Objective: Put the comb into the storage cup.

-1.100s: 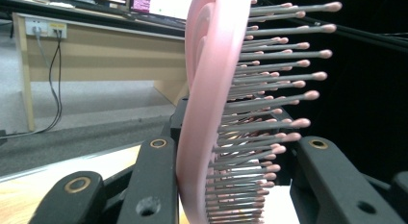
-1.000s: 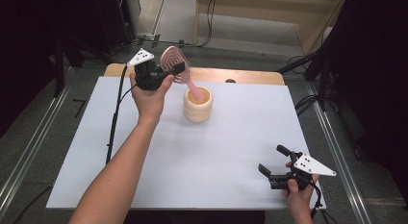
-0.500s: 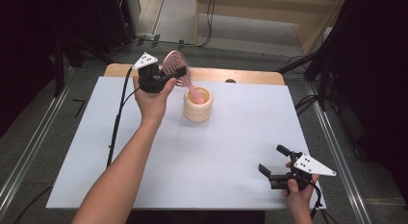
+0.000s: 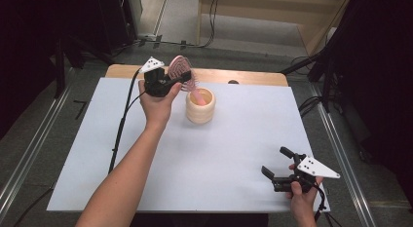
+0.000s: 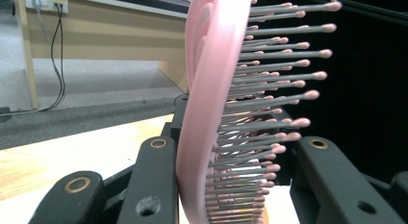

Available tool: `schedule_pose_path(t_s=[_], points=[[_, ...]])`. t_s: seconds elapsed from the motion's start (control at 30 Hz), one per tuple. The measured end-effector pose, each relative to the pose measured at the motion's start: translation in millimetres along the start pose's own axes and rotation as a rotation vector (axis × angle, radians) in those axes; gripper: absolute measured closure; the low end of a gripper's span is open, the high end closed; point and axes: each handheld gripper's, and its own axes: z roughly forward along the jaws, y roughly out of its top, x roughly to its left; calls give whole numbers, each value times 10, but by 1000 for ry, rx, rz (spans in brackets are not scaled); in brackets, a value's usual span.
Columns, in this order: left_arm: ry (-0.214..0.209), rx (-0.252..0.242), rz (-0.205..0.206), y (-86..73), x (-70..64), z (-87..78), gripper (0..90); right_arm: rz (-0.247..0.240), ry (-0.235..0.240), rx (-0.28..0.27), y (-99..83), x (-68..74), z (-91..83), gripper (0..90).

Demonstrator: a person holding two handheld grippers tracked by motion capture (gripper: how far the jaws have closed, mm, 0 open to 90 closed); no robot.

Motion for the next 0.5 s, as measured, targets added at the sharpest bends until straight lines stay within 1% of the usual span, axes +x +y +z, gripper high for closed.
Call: schedule_pose_path(t_s=[0.33, 0.5], points=[[0, 19, -10, -79, 2, 63, 648, -2, -1, 0, -1, -2, 4, 0], [8, 34, -9, -135, -1, 106, 648, -3, -2, 3, -1, -1, 7, 0]])
